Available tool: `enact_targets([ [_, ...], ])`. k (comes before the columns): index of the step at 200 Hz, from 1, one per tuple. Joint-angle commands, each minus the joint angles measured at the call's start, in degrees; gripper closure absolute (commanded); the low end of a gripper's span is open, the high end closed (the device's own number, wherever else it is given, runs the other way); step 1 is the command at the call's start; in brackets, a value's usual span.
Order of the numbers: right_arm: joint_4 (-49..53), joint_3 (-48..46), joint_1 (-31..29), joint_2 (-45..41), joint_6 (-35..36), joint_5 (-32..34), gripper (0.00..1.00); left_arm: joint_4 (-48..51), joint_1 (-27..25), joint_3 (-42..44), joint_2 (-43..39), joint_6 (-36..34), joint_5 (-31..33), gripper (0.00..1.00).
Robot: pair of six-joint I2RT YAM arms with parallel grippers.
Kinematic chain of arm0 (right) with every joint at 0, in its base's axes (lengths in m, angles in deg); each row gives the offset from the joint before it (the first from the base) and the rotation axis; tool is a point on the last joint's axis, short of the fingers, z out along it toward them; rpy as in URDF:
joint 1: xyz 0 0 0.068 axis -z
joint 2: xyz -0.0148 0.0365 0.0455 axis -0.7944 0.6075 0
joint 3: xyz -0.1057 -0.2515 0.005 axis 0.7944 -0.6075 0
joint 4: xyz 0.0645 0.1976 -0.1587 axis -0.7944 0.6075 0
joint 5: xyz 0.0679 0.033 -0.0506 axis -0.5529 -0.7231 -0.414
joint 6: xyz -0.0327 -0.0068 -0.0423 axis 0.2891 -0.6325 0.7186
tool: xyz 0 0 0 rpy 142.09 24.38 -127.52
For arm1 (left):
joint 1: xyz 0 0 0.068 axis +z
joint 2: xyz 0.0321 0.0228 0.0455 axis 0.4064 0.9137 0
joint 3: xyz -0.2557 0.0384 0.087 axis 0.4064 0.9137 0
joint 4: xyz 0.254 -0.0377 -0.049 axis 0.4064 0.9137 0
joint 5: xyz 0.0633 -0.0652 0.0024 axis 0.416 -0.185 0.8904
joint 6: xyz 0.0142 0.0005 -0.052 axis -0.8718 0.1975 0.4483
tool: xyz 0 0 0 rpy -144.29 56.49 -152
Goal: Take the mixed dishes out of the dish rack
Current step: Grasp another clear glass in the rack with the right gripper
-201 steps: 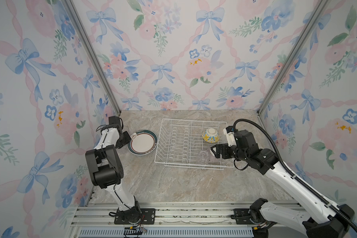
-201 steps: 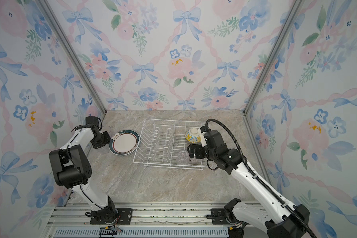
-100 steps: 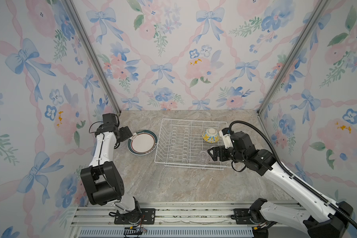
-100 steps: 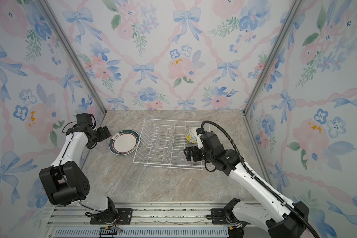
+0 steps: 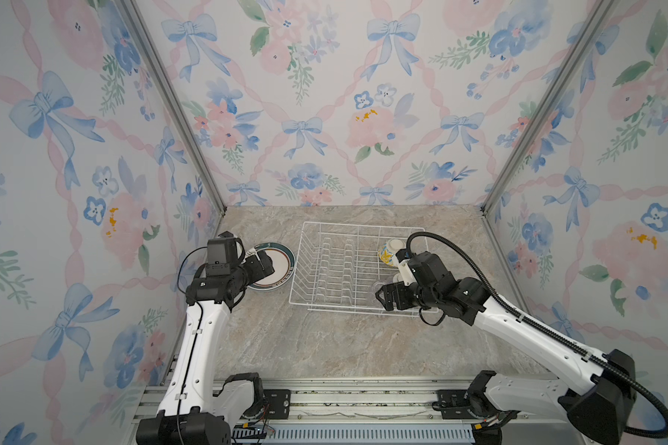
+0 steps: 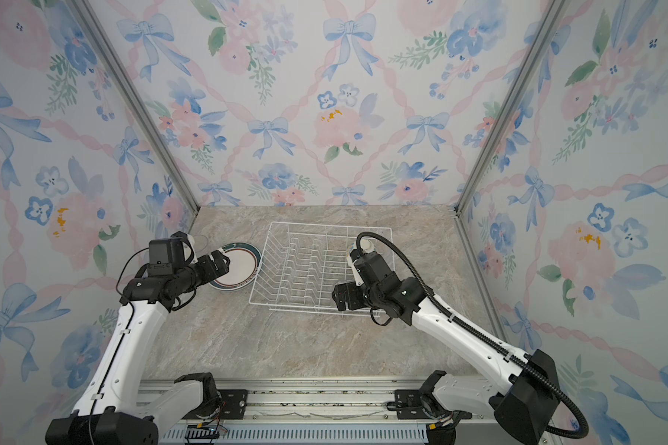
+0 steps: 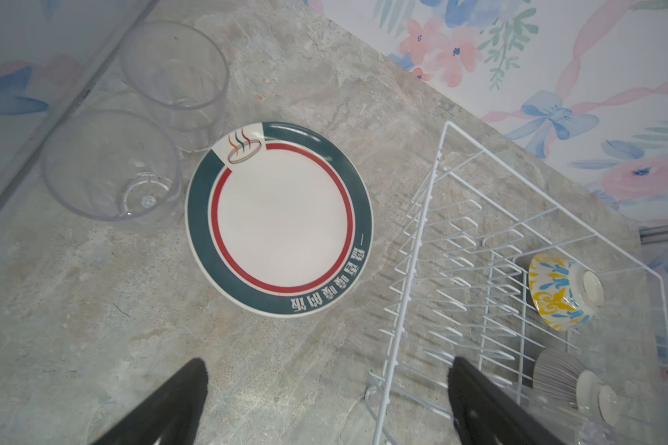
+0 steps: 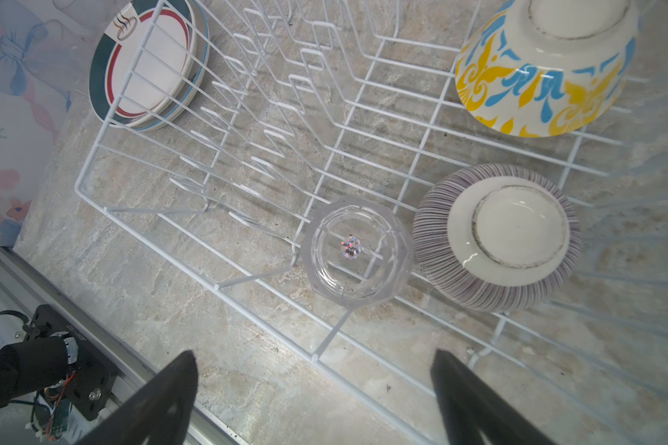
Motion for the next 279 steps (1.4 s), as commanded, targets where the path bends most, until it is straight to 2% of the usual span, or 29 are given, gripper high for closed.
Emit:
enact_targets([
  [1,7.1,4.0,-1.4,2.0,3.8,6.7,0.03,-2.3,-2.1,4.9,-4.6,4.0,-1.3,0.02],
  [26,11.2,6.9,-1.1,3.6,6.2,8.1,0.03,-5.0,-2.5,9.6,-9.3,2.9,-4.5,0.02],
  [61,9.3,6.4,0.2,5.1,4.0,6.1,0.03,-8.1,-2.5,14.7,-12.2,3.4,-9.0,0.02],
  [108,8.0,10.5,0.4,10.6,2.7,2.7,0.03,-9.5,-2.5,15.7,-15.2,6.5,-13.5,0.02],
  [201,7.6,13.6,-0.4,17.6,1.2,3.2,0.03,-9.7,-2.7,11.0,-13.7,8.6,-16.5,0.02],
  [245,7.6,14.2,-1.6,20.0,1.7,5.9,0.0,-9.8,-3.9,11.1,-11.9,9.4,-14.9,0.02],
  [279,7.6,15.3,-1.8,22.9,1.9,6.3,0.03,-10.5,-6.0,11.6,-10.8,10.3,-14.4,0.02],
])
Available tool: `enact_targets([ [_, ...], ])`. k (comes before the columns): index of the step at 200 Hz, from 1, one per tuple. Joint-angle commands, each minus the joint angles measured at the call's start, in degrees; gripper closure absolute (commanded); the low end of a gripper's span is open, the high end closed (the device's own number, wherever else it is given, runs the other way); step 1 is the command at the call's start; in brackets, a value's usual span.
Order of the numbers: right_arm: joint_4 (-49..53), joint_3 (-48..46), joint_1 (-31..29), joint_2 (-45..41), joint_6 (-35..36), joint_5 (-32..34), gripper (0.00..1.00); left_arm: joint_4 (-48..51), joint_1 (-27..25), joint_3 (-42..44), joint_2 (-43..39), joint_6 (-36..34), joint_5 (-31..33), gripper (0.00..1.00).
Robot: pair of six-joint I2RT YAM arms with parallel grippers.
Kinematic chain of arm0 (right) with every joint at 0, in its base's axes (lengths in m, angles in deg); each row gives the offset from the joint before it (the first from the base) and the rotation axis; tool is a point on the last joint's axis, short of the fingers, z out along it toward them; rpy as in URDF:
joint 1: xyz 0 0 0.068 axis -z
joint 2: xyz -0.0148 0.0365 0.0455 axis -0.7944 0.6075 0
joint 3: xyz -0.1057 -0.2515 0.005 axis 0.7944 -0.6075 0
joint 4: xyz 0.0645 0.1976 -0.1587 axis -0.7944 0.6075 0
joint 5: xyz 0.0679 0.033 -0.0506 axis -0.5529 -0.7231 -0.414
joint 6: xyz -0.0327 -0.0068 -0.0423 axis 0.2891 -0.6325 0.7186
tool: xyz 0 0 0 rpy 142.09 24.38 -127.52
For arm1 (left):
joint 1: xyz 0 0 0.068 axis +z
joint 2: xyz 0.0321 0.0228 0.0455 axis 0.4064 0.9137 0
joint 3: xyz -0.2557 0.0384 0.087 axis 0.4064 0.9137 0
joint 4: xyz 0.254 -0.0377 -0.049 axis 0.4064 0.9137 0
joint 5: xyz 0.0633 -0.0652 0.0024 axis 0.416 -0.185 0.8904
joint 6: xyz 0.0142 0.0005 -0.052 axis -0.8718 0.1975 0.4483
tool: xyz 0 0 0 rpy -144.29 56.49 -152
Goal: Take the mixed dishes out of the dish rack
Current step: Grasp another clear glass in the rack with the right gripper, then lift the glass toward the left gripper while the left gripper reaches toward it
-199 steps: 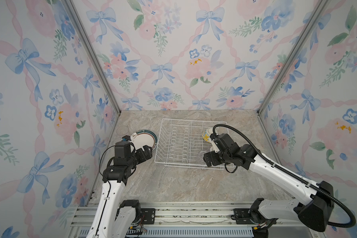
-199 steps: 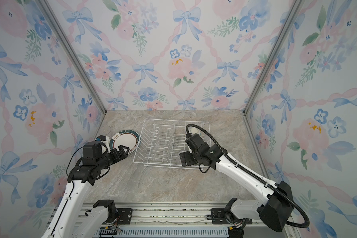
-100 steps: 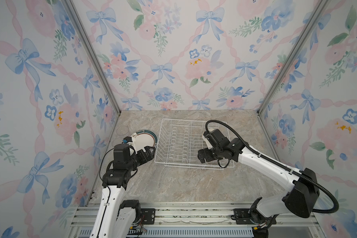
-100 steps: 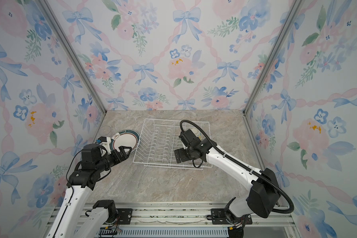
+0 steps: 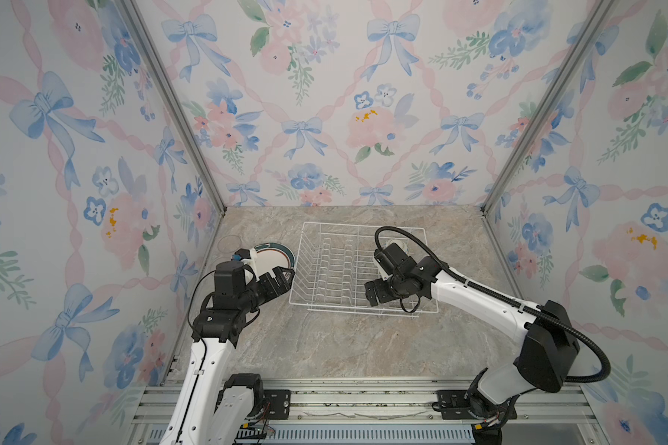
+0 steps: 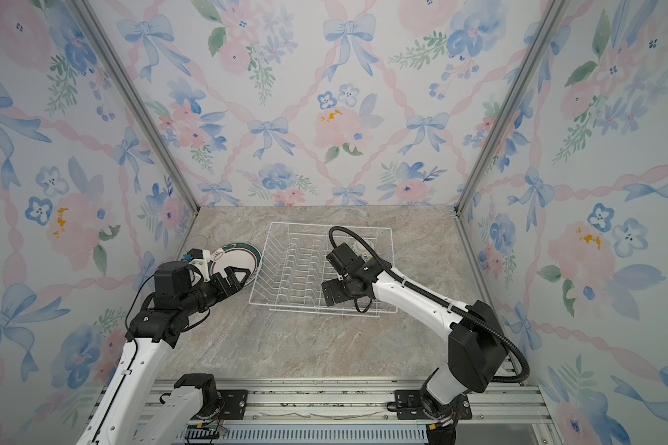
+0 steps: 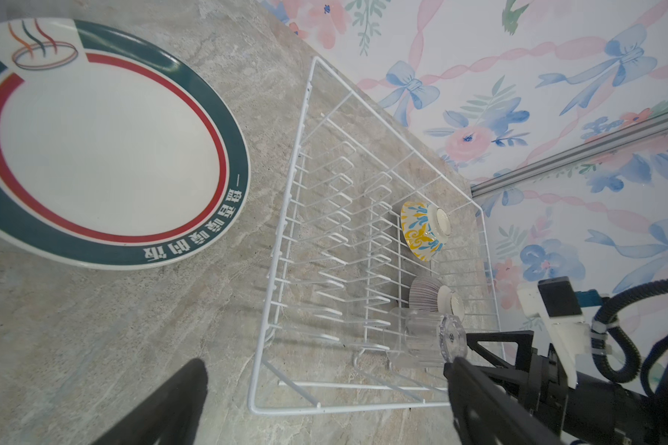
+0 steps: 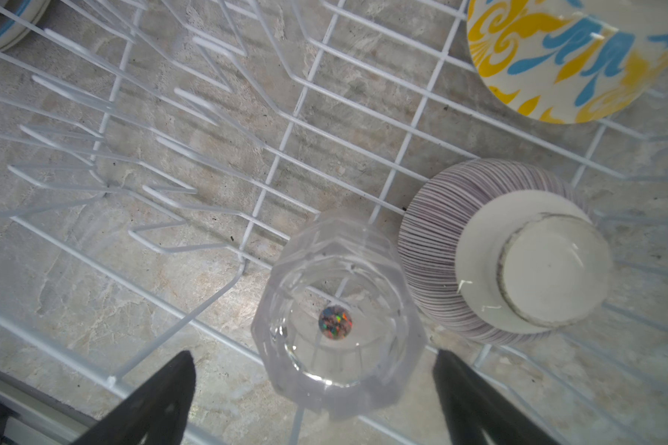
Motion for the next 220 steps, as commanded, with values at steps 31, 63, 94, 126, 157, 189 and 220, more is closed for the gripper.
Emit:
enact_targets([
  [31,-0.4,2.4,-0.8,3.5,-0.3,2.1,0.1,-1.1,-3.3,-0.9,0.6,1.7,2.1,0.02],
  [63,-0.5,2.7,-0.9,4.0,-0.4,2.1,0.12,-1.3,-4.8,-1.4,1.3,1.8,2.8,0.02],
  [94,-0.6,2.6,-1.0,5.4,-0.3,2.4,0.12,-1.7,-6.3,-1.5,1.8,2.2,3.9,0.02],
  [126,-0.8,2.5,-0.9,6.1,-0.1,2.7,0.12,-2.2,-7.9,-1.4,2.2,2.8,4.5,0.02],
  [157,-1.3,2.7,-1.0,6.9,0.0,2.8,0.13,-2.6,-10.1,-1.6,2.4,3.7,5.6,0.02],
  [189,-2.2,3.0,-0.9,8.1,0.0,1.8,0.18,-3.3,-12.9,-2.3,2.7,4.9,6.9,0.02],
  [220,-2.3,3.4,-0.9,8.9,0.1,2.1,0.2,-4.0,-15.5,-3.3,3.4,5.6,7.8,0.02],
])
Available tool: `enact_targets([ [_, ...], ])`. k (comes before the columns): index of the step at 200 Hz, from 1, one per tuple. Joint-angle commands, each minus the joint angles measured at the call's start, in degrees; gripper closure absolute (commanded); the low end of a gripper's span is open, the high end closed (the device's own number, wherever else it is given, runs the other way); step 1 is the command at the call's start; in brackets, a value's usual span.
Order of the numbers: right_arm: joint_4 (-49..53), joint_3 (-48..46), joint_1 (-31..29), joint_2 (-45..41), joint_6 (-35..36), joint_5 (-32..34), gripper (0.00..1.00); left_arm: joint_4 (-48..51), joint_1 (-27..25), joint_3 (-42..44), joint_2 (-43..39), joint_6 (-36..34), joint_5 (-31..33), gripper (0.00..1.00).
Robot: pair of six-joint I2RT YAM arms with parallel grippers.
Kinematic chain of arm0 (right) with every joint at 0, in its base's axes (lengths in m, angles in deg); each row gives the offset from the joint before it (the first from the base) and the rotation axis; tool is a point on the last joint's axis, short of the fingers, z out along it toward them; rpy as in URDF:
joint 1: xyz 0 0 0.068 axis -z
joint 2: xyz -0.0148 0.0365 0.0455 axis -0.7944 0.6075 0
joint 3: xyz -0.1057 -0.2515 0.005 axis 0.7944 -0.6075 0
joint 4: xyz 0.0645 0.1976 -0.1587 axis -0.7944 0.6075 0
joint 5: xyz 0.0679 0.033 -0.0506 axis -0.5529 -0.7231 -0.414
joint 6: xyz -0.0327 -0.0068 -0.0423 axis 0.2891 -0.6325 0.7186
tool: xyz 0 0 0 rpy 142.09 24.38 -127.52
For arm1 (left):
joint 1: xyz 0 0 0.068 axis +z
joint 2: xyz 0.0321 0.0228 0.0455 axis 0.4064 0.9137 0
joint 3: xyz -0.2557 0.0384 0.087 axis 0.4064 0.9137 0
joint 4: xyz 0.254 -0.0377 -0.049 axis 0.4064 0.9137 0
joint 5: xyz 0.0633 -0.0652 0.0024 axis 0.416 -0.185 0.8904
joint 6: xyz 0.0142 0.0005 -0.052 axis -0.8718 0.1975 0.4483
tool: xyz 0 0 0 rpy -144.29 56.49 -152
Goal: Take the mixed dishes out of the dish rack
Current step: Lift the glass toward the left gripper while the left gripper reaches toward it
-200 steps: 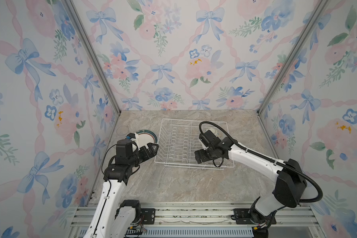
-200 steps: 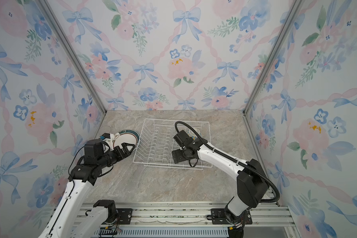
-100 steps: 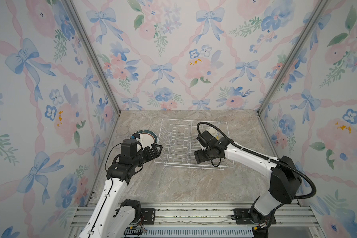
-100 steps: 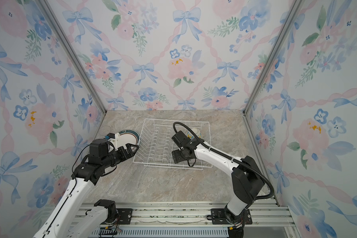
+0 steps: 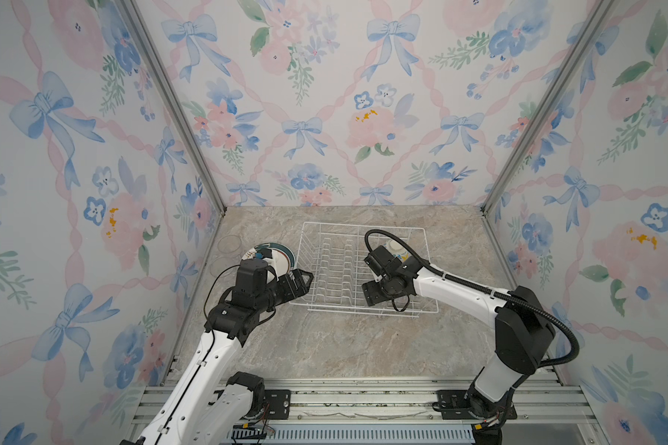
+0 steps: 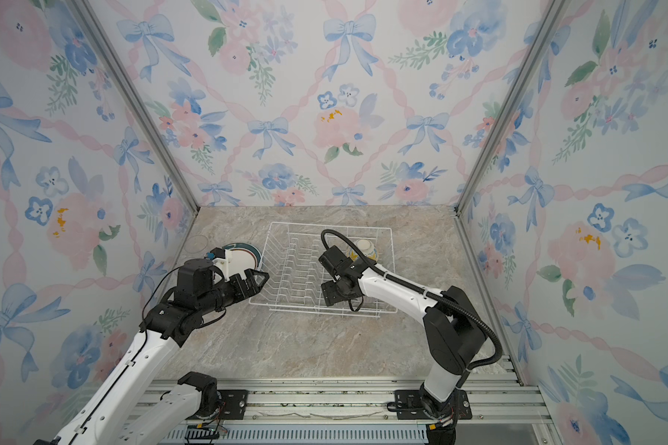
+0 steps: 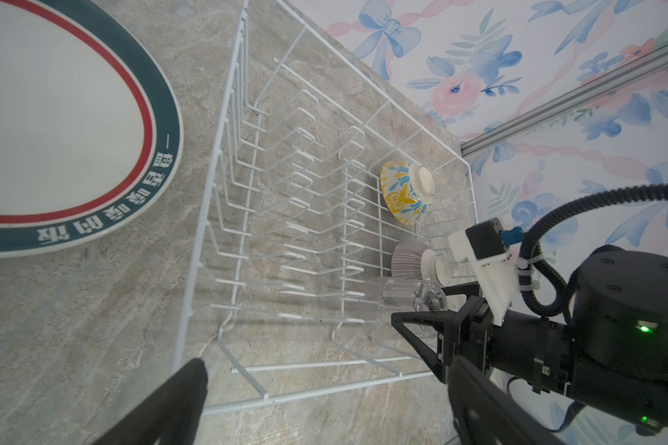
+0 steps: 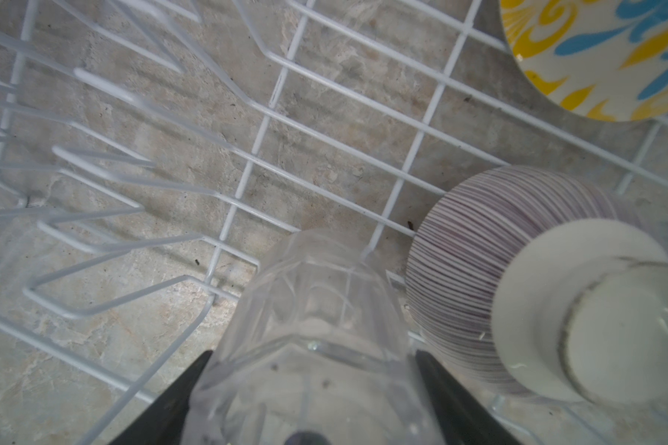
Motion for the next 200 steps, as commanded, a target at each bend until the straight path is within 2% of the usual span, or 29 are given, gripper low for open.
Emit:
enact_targets([
  [1,-0.4,1.9,-0.6,1.3,0.3,0.0,0.2,-1.7,-1.7,-2.2,0.6,1.1,1.7,0.02],
  [27,-0.6,2.1,-0.5,1.5,0.2,0.0,0.28,-1.9,-3.6,-2.7,1.5,1.3,2.9,0.02],
  [76,-1.1,1.5,-0.2,1.1,-0.2,-0.1,0.35,-2.5,-6.8,-2.4,3.3,1.8,4.5,0.02],
  [112,-1.7,0.8,0.1,-0.4,-0.4,-1.3,0.36,-3.1,-8.4,-2.3,3.2,2.3,6.2,0.02],
  [159,-5.7,-2.3,2.2,-4.7,-3.4,-7.6,0.39,-3.8,-9.1,-2.0,4.0,2.3,6.6,0.02],
  [200,-5.6,-2.4,2.9,-7.5,-4.1,-8.8,0.39,-4.6,-9.5,-1.4,4.7,2.6,6.6,0.02],
])
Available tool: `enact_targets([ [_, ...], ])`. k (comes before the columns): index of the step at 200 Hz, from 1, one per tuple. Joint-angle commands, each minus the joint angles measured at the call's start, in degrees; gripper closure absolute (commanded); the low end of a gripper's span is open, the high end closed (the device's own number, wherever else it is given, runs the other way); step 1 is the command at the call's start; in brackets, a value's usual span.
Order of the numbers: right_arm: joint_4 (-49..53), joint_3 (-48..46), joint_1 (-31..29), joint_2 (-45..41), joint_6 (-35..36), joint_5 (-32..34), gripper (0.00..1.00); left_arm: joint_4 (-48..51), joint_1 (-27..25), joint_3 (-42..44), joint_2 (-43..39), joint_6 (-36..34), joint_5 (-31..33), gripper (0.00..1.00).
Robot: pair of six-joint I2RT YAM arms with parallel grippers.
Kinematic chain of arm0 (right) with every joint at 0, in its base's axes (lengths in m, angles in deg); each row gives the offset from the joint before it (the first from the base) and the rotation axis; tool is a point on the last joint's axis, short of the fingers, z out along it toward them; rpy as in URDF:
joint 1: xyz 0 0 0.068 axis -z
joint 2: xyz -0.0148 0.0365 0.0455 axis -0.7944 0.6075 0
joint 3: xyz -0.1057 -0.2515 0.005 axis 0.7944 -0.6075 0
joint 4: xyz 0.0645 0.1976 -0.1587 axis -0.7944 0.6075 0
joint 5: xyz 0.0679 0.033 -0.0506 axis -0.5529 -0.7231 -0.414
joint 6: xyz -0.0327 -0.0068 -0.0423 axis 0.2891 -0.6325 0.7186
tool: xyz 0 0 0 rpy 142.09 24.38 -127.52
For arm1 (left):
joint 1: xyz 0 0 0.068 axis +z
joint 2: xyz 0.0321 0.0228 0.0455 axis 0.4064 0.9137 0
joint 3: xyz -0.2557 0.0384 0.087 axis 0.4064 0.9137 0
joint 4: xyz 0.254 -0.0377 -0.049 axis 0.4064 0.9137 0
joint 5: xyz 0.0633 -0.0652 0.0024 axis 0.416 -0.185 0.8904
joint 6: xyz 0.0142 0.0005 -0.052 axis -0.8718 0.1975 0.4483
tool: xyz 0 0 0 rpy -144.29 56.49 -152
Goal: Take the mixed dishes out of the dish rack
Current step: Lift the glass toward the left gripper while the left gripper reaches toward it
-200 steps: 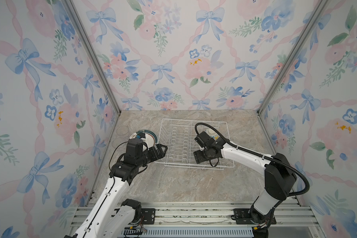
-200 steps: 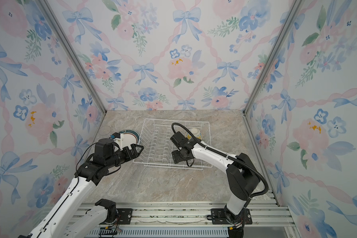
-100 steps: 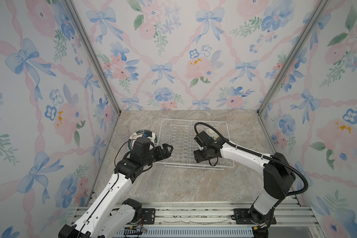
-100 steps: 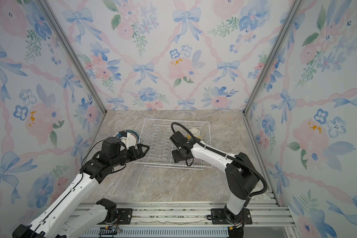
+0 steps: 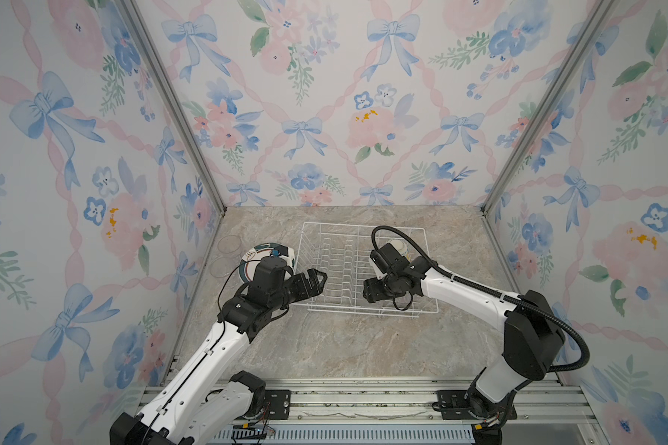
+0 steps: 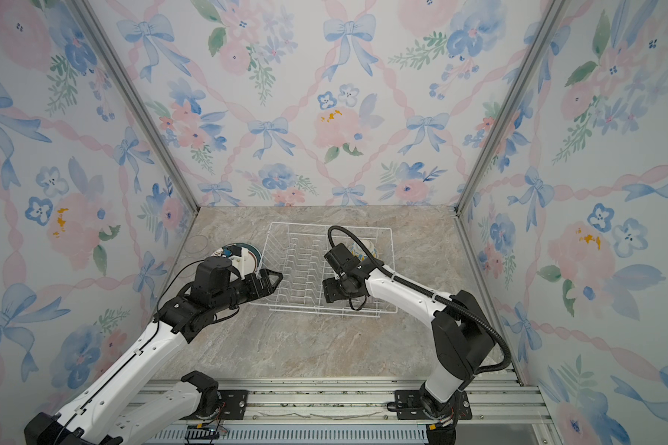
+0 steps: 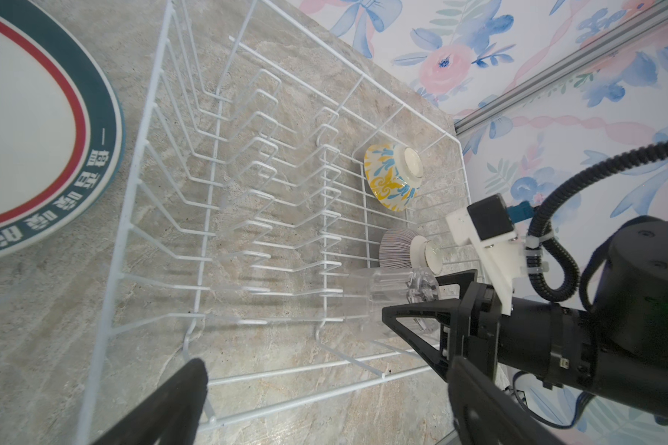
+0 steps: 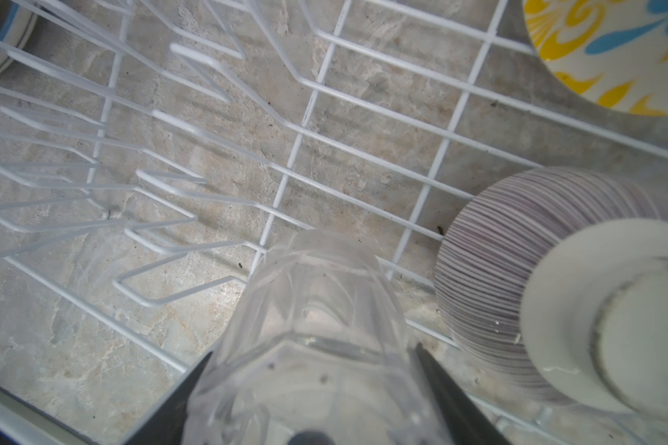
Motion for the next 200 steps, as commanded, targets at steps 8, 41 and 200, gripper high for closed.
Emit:
enact_targets([
  [8,-1.6,-0.1,0.8,-3.8,-1.6,-2.6,0.39,-1.5,-0.5,0.0,0.5,0.6,0.7,0.02],
  [41,-3.3,-0.2,1.9,-6.0,-3.5,-6.3,0.4,-1.9,-0.5,-0.1,0.8,0.6,0.9,0.02],
  [200,-14.8,-0.9,7.1,-14.1,-16.2,-20.9,0.42,-15.1,-1.6,5.6,-1.8,3.9,-4.0,0.02],
])
